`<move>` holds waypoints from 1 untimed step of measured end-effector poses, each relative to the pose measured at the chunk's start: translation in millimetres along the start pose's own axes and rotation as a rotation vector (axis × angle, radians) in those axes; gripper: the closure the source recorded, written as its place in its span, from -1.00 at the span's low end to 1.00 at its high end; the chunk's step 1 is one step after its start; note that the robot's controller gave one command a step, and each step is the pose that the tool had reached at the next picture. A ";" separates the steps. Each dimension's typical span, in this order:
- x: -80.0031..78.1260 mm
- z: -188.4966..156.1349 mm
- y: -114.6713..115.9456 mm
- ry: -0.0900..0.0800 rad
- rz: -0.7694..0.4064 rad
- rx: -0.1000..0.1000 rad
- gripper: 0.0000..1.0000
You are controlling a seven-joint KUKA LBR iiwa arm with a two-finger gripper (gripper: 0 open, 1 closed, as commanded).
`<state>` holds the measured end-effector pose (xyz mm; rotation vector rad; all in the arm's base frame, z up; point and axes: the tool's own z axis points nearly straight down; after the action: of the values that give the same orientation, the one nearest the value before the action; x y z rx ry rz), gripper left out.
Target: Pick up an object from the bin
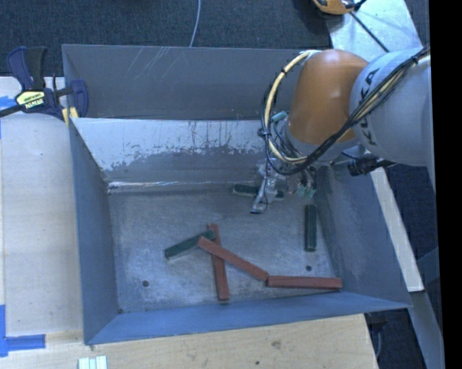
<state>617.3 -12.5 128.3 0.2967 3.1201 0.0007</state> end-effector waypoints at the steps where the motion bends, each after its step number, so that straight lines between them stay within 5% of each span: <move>1: 0.4 -6.2 -0.1 0.004 0.000 0.000 1.00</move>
Offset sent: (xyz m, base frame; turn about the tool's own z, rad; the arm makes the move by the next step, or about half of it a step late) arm 0.0000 0.0000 0.0104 0.0000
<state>616.8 -12.5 134.4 0.2969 3.1242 0.0008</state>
